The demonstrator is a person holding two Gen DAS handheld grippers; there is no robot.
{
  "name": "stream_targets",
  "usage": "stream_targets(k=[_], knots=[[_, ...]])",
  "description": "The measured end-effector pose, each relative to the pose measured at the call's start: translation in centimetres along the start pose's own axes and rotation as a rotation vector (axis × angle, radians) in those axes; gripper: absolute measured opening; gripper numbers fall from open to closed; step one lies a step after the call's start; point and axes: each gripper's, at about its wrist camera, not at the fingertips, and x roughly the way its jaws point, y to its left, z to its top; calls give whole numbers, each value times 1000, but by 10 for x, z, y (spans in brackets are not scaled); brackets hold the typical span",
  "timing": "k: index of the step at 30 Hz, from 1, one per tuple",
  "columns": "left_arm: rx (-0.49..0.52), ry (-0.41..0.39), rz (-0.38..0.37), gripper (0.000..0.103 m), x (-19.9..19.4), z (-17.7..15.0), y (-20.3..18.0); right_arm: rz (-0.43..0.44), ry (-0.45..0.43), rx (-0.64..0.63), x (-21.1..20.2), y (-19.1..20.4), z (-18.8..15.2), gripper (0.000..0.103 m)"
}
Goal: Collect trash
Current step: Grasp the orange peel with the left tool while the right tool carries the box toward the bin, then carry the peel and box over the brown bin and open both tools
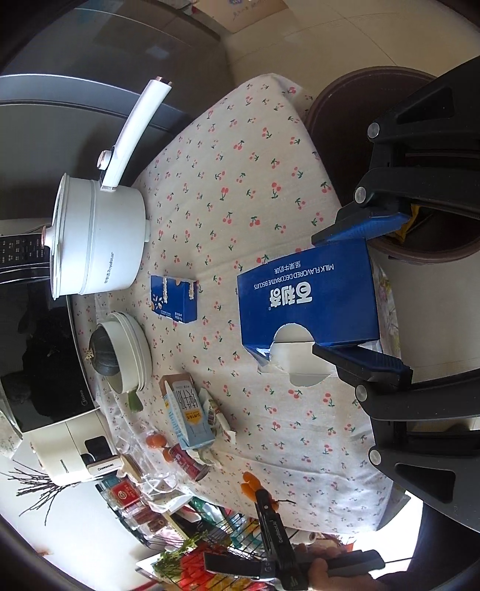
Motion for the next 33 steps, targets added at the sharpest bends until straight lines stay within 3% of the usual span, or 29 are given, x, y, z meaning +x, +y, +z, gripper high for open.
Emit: stream_targets(k=[8,14,33], knots=[[25,-40,-49,30,-26,-23,-11,9,2,55,-17,-17,-26,52],[61,-70,-140,29,-42,-30,-41,-21,10,67,-27,-34,-43,52],[311,-36,-314,29,-30,-50,-188,-131,53,206,-41,-128,-106,52]])
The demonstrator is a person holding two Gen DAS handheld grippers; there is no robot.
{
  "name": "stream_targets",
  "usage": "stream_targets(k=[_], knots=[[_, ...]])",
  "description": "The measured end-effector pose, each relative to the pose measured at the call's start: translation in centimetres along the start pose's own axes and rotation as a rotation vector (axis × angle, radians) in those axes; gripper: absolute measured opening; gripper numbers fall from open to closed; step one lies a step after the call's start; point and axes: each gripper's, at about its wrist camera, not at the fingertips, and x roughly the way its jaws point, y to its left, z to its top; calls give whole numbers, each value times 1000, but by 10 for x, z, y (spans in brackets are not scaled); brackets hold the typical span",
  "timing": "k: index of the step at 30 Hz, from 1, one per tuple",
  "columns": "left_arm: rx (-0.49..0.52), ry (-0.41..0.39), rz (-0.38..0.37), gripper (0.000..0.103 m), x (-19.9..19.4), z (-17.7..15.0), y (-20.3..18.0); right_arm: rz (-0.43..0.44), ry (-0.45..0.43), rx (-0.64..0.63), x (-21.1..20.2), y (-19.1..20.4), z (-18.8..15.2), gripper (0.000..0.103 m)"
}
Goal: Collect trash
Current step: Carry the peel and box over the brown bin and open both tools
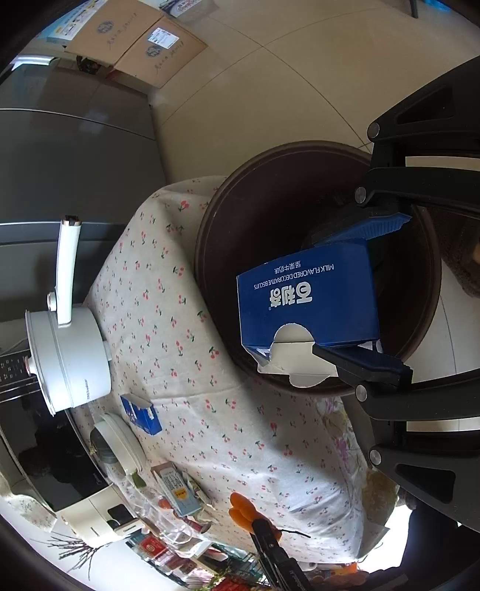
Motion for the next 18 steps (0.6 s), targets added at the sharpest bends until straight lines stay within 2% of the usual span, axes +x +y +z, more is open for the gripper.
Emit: stream_targets(k=[8,11,13,18], knots=[[70,33,-40,29,27,2,-45,-40,9,65,5,-40,-12,52],[99,45,-63,29,36,4,-62,-33,19,105,8,-52,-15,61],[115,54,-88,29,42,5,-74,-14,29,140,10,-59,-16,78],[158,63,-132,30,58,8,-102,-3,23,163,4,-69,-18,79]])
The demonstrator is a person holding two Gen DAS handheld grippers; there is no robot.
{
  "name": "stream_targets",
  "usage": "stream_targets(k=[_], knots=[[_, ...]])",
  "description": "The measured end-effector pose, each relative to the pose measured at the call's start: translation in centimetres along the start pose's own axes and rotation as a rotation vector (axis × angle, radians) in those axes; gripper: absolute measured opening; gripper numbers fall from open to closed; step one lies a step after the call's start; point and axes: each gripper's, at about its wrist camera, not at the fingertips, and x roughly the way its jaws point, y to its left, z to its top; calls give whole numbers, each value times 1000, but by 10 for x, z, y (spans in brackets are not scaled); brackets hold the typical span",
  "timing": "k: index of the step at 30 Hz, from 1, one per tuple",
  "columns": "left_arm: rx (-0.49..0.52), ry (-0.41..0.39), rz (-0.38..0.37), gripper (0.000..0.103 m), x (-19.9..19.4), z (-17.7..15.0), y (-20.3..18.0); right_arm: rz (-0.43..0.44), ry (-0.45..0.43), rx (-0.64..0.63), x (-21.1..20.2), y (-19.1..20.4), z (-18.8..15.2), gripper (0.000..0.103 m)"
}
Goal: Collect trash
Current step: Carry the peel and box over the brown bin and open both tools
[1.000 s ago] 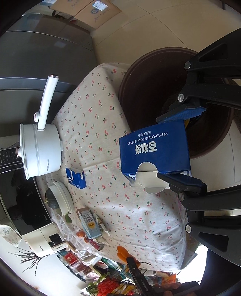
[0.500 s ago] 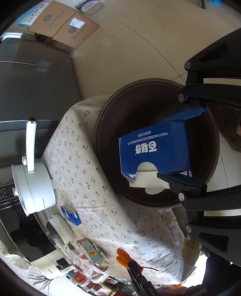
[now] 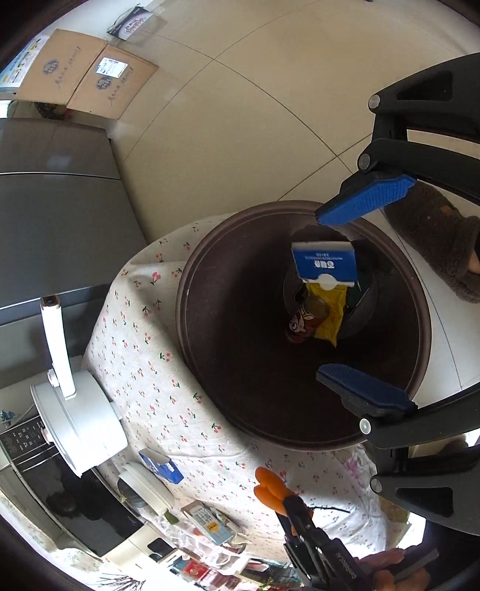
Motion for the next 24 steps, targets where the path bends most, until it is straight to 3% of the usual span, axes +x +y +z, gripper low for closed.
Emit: stream_targets(k=[11,13,14,15,24], knots=[[87,0,-38,31,32,10,-34,-14,6,14,-7,-18,-10,79],[120,-29,6,47,31,11,-38,-19,13,16,-5,-21,-11,79],[130,-52,49,71,29,11,-40,-20,15,17,-5,-22,-11,79],[134,-85,87,90,25,11,-39,-21,16,17,-5,-23,-12,79],[89,-97,155,92,10,13,-15,-17,0,-3,-10,-16,-8,80]])
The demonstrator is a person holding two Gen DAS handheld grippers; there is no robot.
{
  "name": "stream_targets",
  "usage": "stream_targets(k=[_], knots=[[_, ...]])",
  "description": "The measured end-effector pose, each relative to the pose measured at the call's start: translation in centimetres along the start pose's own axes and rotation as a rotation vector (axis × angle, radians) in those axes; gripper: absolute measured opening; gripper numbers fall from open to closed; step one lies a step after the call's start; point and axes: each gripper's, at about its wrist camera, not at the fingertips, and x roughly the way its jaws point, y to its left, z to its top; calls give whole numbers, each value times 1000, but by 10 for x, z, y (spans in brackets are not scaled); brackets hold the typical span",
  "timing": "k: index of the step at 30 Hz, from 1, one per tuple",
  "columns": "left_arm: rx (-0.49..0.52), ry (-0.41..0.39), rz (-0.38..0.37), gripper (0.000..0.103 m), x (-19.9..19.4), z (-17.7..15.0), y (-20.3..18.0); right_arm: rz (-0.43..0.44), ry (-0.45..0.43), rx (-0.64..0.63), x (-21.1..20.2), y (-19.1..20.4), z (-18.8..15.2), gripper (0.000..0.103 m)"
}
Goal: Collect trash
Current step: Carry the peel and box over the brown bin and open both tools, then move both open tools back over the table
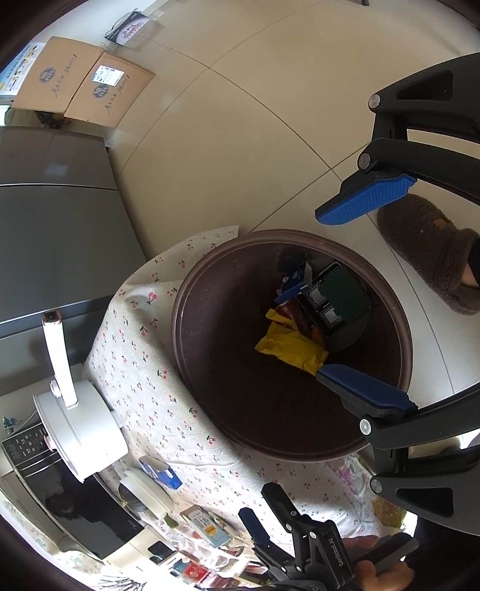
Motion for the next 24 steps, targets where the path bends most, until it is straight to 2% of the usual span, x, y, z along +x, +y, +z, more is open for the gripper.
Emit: stream_targets(k=[11,24], knots=[[-102,-19,83,93,-35,-10,54,16,-19,-54,-4,40,16,80],[-253,-48,220,96,-94,-30,148,92,-86,-169,-13,147,54,84]])
